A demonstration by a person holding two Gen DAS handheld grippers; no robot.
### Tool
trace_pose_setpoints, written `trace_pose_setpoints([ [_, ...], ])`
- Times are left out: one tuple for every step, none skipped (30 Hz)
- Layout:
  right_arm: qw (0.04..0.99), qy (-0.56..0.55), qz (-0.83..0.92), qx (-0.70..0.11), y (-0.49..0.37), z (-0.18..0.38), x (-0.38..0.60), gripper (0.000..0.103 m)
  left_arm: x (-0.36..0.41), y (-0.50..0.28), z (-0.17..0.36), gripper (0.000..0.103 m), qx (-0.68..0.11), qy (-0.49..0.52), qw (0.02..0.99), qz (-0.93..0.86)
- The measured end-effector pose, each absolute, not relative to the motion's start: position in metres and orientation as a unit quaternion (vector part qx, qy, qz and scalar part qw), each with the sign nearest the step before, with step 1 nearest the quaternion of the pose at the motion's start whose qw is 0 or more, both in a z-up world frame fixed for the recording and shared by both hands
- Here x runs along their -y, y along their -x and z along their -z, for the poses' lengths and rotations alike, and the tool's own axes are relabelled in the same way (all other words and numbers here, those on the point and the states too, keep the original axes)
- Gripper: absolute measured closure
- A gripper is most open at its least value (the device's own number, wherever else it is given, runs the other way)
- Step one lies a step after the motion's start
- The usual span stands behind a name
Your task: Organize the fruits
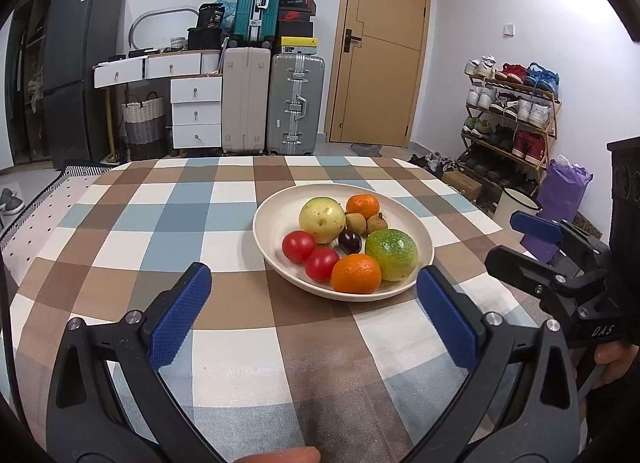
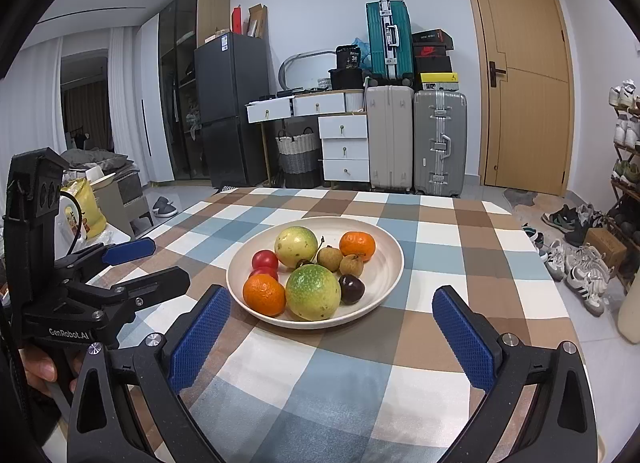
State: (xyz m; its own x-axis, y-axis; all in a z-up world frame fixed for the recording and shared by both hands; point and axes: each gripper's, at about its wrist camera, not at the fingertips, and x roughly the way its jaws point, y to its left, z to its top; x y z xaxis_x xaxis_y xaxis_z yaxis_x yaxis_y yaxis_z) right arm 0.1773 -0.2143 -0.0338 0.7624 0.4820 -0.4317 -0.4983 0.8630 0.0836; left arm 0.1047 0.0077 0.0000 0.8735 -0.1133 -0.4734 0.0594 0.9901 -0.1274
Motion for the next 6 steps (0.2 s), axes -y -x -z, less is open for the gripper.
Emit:
trace_pose_setpoints([
  [0.939,0.018,-0.261,-0.225,-0.1778,0.0338,0.2146,0.0,-0.0081,-0.103,-0.0005,0.001,-0.246,0.055,0.967,0.044],
  [0.938,0.019,-0.262,-0.225,-0.1778,0.0338,0.2146,0.0,-0.0087,-0.1015,-0.0011,0.001,-0.245,0.055,0.967,0.044],
  [0.939,0.019,-0.261,-0.225,-0.1779,0.0339,0.2146,0.0,-0.0086,-0.1018,-0.0012,0.001,-0.245,0.056,0.967,0.045],
  [0.939,0.019,-0.261,-0.225,-0.178,0.0339,0.2147,0.0,-0.0088,-0.1022,-0.0012,0.001,-0.246,0.056,0.967,0.044],
  [0.938,0.018,-0.261,-0.225,-0.1778,0.0339,0.2148,0.0,-0.009,-0.1014,-0.0012,0.001,-0.247,0.056,0.966,0.044],
  [0.939,0.018,-0.261,-0.225,-0.1777,0.0338,0.2148,0.0,-0.0092,-0.1007,-0.0013,0.001,-0.247,0.057,0.966,0.044],
])
